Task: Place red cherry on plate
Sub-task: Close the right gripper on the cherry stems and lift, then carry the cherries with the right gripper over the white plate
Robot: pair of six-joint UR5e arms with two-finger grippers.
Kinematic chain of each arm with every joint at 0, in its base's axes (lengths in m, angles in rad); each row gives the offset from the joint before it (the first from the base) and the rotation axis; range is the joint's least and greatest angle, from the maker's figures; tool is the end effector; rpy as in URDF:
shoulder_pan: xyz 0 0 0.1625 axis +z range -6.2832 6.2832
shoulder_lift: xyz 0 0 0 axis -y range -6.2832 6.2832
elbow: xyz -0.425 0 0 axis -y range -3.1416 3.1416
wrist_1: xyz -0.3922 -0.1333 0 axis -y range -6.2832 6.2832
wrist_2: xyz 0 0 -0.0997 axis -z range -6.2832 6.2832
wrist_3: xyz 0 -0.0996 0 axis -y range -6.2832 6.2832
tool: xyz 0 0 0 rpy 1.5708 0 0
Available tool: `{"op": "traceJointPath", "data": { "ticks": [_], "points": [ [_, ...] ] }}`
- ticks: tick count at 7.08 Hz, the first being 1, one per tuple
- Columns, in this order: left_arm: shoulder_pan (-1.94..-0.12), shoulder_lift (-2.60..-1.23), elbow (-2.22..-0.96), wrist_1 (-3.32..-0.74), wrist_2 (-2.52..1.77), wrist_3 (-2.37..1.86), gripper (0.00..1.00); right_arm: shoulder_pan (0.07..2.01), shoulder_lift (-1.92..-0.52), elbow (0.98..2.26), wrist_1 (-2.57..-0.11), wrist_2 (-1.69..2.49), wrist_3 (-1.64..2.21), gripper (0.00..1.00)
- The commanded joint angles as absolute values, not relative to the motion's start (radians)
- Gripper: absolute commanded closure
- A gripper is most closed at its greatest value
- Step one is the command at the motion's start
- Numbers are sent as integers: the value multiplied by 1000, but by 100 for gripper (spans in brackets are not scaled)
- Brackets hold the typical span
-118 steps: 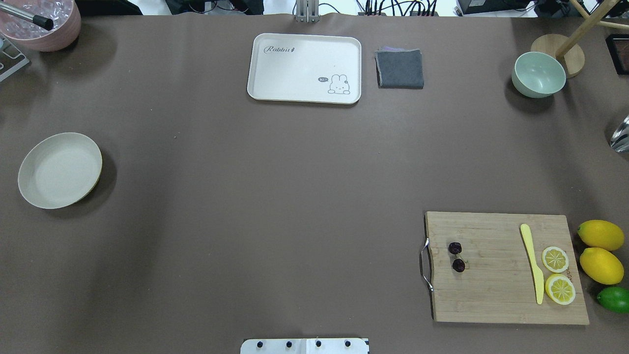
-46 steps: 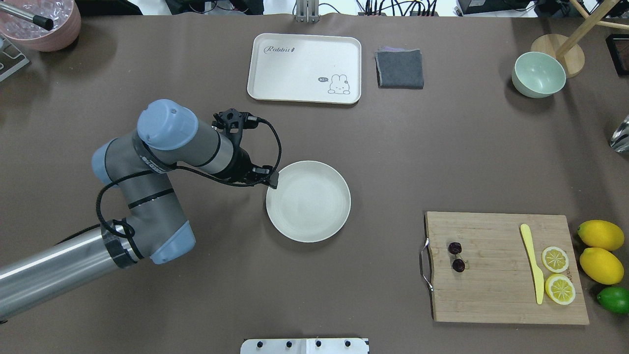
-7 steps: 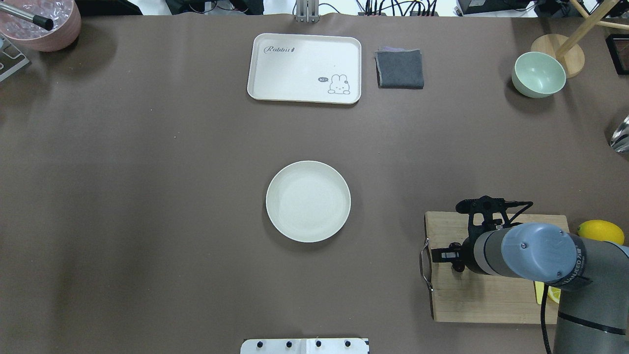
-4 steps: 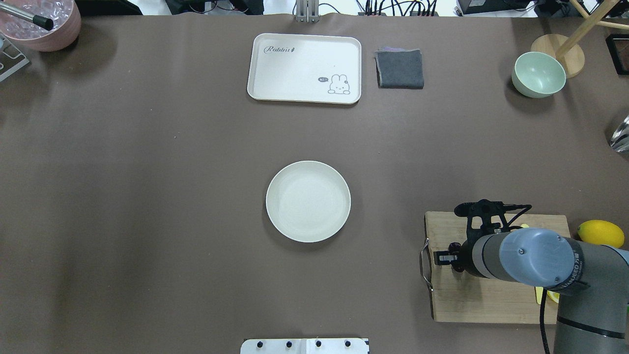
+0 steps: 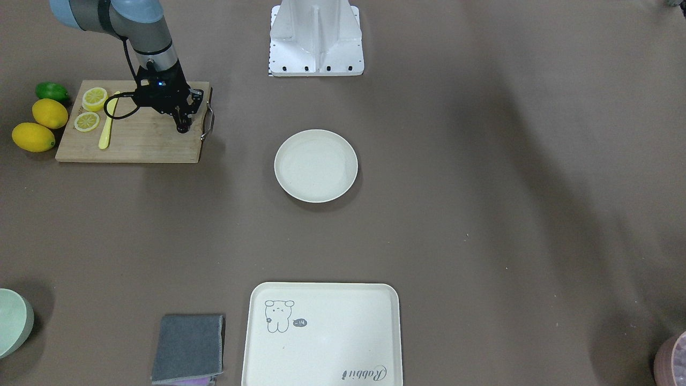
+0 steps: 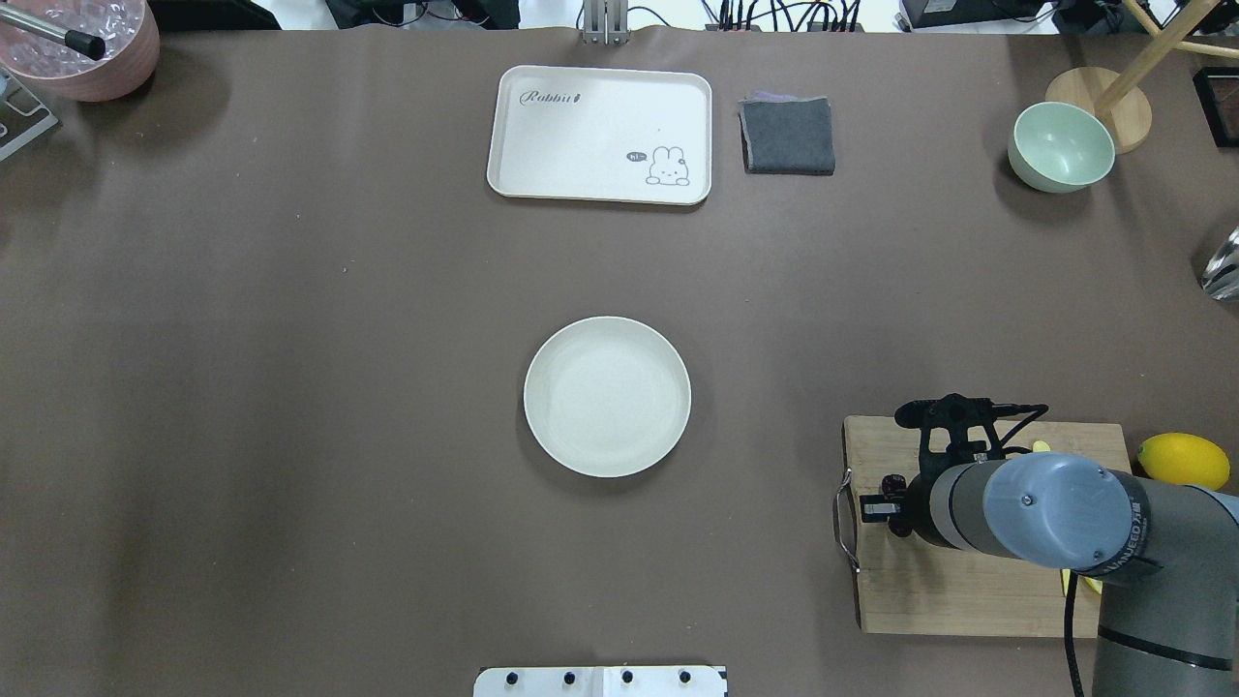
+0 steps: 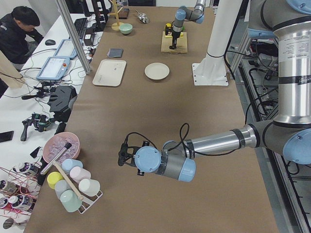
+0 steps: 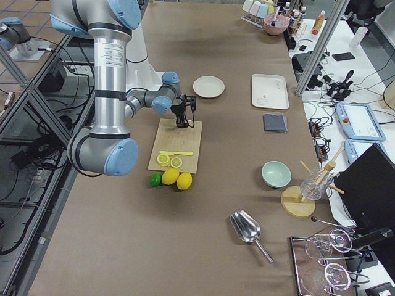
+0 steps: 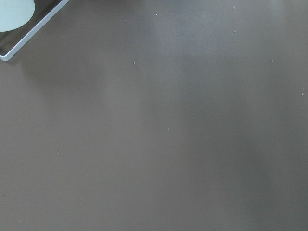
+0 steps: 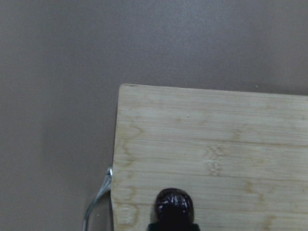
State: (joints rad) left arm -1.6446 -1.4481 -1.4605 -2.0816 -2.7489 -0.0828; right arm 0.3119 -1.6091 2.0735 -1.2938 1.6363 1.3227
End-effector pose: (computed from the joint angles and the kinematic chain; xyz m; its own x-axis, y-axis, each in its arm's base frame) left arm -0.0733 -0.4317 0.6842 0.3931 0.1444 -0.9081 0.1038 0.9743 0.1998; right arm -0.4132 -0.2664 0.4175 0.7453 -0.0171 0.6665 -0.0837 0.9894 0.1190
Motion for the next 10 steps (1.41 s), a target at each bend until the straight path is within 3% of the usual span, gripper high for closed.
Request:
{"op": "traceJointPath", "data": {
  "ticks": [1,3,4,6,8,10],
  "points": [
    [-1644,-1448,-1460,-2082,-2749,-83,2,322,-1611,2117,-1302,1653,1319,100],
    [-1644,-1448,-1459,-2082,-2749,-83,2,433,-1606,2192,-1353,1782,1306,100],
    [-1644,-1448,-1459,-2082,-2749,-84,2,519,-1595,2283,-1496,1899,1266,100],
    [-1644,-1447,-1457,-2082,-2749,-84,2,722,-1402,2396,-1904,2047,1082,100],
    [-1643,-1447,-1459,-2082,-2724,-84,2,845,-1113,2384,-2301,2062,900,100],
    [-1643,-1443,-1454,-2082,-2723,-84,2,847,-941,2233,-2335,2059,885,100]
  ]
}}
